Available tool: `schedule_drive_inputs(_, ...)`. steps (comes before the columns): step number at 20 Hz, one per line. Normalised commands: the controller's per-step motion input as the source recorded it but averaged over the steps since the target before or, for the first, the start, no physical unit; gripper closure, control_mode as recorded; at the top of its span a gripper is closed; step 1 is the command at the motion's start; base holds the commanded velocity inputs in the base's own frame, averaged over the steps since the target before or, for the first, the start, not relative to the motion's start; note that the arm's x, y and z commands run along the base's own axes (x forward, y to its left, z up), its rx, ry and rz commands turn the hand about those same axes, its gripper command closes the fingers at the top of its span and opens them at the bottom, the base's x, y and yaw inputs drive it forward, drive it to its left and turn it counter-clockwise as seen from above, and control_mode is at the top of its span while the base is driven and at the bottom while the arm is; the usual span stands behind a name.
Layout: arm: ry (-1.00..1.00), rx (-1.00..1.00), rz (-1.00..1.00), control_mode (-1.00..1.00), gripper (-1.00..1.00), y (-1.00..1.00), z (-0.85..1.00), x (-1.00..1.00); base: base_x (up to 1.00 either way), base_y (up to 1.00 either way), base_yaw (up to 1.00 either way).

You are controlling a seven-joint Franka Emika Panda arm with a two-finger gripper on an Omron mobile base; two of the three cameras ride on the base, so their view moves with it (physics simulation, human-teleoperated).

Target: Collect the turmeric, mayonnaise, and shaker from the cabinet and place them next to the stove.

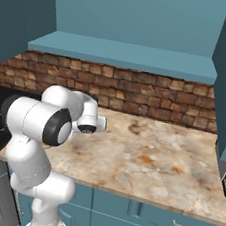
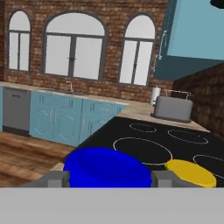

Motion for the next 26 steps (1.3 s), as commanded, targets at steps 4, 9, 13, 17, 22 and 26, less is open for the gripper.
schedule_drive_inputs(4,0.0,0.01,-0.04,-1.0,-1.0,-0.51,0.12,-0.17,0.0,0.0,0.0)
schedule_drive_inputs(9,0.0,0.0,-0.08,-1.0,-1.0,-0.41,0.32,-0.42,0.0,0.0,0.0)
schedule_drive_inputs(13,0.0,0.0,-0.13,-1.0,-1.0,-0.18,0.55,-0.71,0.0,0.0,0.0)
schedule_drive_inputs(17,0.0,0.0,-0.16,-1.0,-1.0,-0.01,0.67,-0.82,0.0,0.0,0.0)
schedule_drive_inputs(22,0.0,0.0,-0.17,-1.0,-1.0,0.0,0.66,-0.77,0.0,0.0,0.0)
schedule_drive_inputs(26,0.0,-0.03,-0.17,-1.0,-1.0,0.04,0.64,-0.67,0.0,0.0,0.0)
